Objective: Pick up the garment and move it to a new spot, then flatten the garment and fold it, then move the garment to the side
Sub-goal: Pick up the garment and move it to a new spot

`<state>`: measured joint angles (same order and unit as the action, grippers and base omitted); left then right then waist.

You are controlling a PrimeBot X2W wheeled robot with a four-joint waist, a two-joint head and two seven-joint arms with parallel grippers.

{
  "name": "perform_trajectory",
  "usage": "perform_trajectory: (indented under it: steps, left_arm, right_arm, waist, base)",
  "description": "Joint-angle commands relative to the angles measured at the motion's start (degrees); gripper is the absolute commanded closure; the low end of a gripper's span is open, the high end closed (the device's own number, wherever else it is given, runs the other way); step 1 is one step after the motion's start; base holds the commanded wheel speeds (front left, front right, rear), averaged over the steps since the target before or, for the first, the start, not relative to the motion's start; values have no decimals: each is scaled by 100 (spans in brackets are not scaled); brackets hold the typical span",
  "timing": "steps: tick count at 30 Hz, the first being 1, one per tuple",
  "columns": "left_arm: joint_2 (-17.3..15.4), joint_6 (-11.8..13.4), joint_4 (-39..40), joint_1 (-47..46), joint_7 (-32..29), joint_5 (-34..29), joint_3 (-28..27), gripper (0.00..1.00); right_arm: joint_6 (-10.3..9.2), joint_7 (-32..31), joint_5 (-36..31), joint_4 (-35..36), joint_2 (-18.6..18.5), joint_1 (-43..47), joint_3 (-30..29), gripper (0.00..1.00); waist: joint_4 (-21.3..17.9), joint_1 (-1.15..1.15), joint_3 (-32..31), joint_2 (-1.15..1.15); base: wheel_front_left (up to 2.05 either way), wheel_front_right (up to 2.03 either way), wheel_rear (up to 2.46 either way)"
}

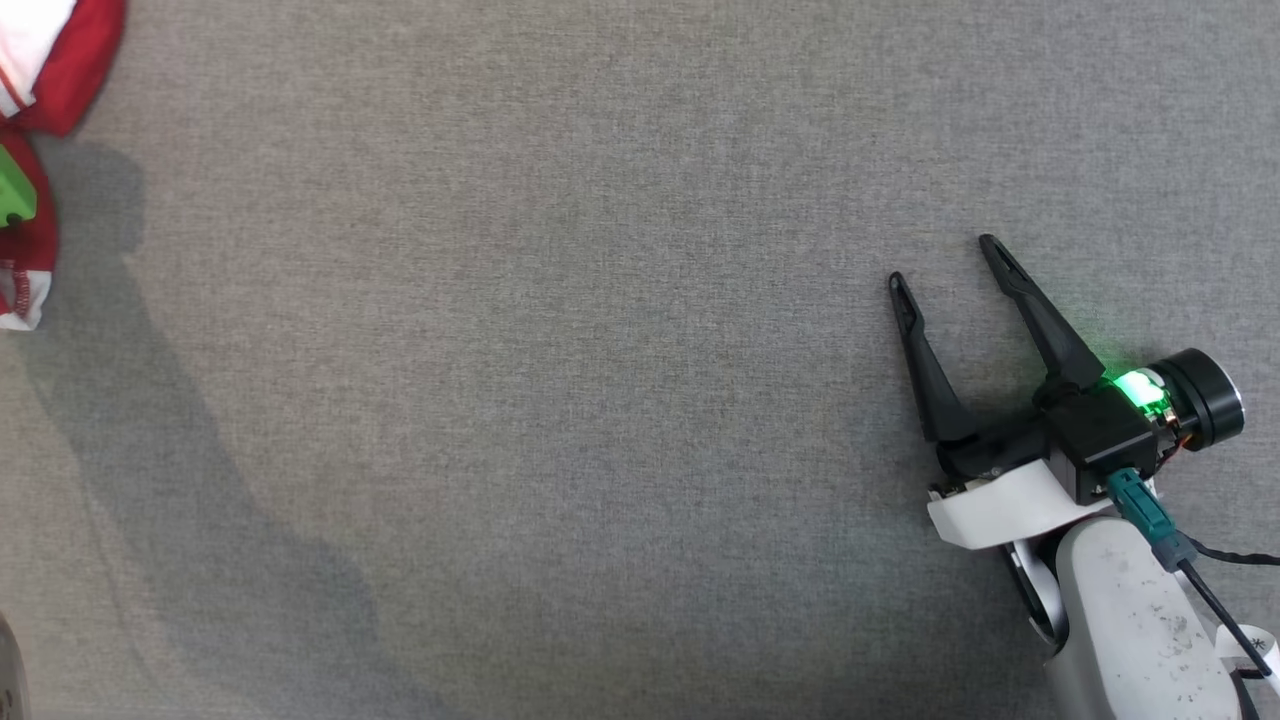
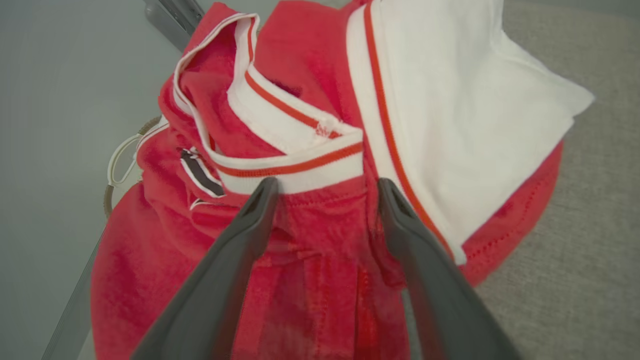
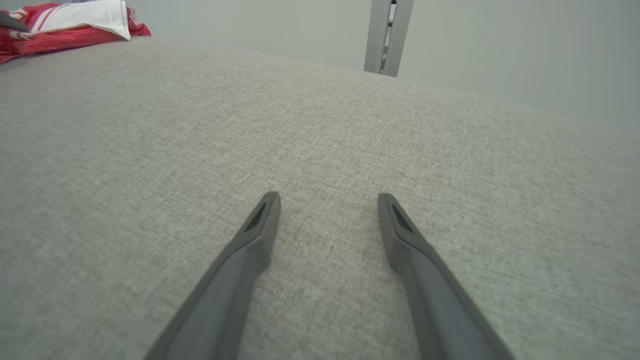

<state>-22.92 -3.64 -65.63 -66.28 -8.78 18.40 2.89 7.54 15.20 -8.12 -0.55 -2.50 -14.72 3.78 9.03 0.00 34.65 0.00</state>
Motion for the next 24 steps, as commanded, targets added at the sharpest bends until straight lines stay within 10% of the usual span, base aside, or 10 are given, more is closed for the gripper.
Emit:
perform_trajectory:
  steps: [1, 5, 6, 9, 24]
  left_arm:
    - [-56, 101, -57, -70, 22, 53, -31, 0]
    - [-116, 337, -208, -113, 80, 94, -88, 4]
    - [-134, 423, -232, -130, 110, 97, -102, 51]
    - [-131, 595, -285, -158, 189, 112, -120, 100]
    - [-500, 503, -78, -348, 842, -130, 189, 100]
  right_arm:
    - [-10, -11, 15, -139, -72, 4, -82, 0]
    - [-11, -25, 8, -164, -80, 1, -123, 0]
    - [-11, -25, 15, -171, -80, -4, -124, 0]
    - [-11, -25, 34, -186, -79, -20, -104, 0]
    - [-10, -3, 332, -308, -53, 67, 34, 0]
  waist:
    - [-49, 0, 69, 0]
    - [-33, 0, 86, 0]
    - [-31, 0, 86, 0]
    - [-28, 0, 73, 0]
    - [-131, 0, -725, 0]
  base:
    - [0, 0, 0]
    - [0, 0, 0]
    - [0, 0, 0]
    - [0, 0, 0]
    - [0, 0, 0]
